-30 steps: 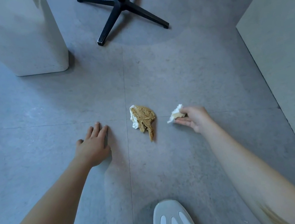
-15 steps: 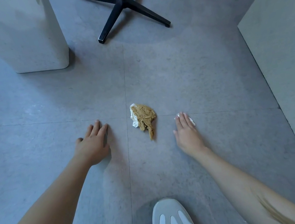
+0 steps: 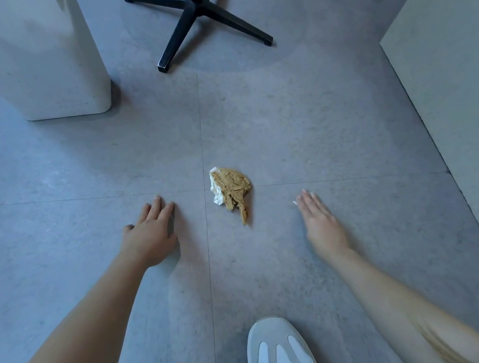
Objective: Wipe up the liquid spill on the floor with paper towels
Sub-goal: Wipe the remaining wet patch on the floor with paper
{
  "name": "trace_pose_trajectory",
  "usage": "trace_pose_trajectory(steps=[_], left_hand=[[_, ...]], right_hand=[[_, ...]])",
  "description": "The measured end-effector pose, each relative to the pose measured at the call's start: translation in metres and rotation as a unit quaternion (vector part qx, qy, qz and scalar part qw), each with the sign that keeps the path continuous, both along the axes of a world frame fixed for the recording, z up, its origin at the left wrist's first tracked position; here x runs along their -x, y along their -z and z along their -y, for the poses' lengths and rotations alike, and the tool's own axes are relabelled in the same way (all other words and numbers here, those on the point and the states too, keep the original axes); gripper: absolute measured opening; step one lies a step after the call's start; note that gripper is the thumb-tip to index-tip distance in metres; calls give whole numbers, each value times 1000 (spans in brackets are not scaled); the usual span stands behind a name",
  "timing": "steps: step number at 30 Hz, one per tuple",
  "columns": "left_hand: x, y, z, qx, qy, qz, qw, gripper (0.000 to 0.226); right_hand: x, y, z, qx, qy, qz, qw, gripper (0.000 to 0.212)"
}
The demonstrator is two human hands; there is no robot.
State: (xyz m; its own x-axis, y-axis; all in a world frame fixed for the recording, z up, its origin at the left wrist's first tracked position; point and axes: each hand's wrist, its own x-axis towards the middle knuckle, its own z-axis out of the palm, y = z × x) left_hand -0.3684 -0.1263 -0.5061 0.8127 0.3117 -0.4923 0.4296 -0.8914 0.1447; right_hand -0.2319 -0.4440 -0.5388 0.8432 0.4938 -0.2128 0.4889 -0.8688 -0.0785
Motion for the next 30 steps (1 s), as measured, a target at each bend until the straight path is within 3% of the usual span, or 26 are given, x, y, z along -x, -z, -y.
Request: trace_pose_trajectory(steps=[3,6,8,20,26,30], left_hand=[[1,-1,2,3,-4,-3,1000,67],[0,-2,5,5,-12,-5,1000,67],[0,-2,5,3,-13,-4,1000,67],[1,-6,2,8,-10,-3,1000,66],[6,-1,1,19,-11,-2,1000,67],[8,4,3,22,-14,-2,1000,67]], right_hand=[[-10,-3,10,12,87,2,996,87],[-12,-5,12,66,131,2,989,58],[-14,-4,6,58,154,8,986,53],[-55,-4,-90,-35,-19,24,999,52],[-93,-7,-96,-38,-32,27,998,53],[-107,-1,-91,-11,51,41,998,53]])
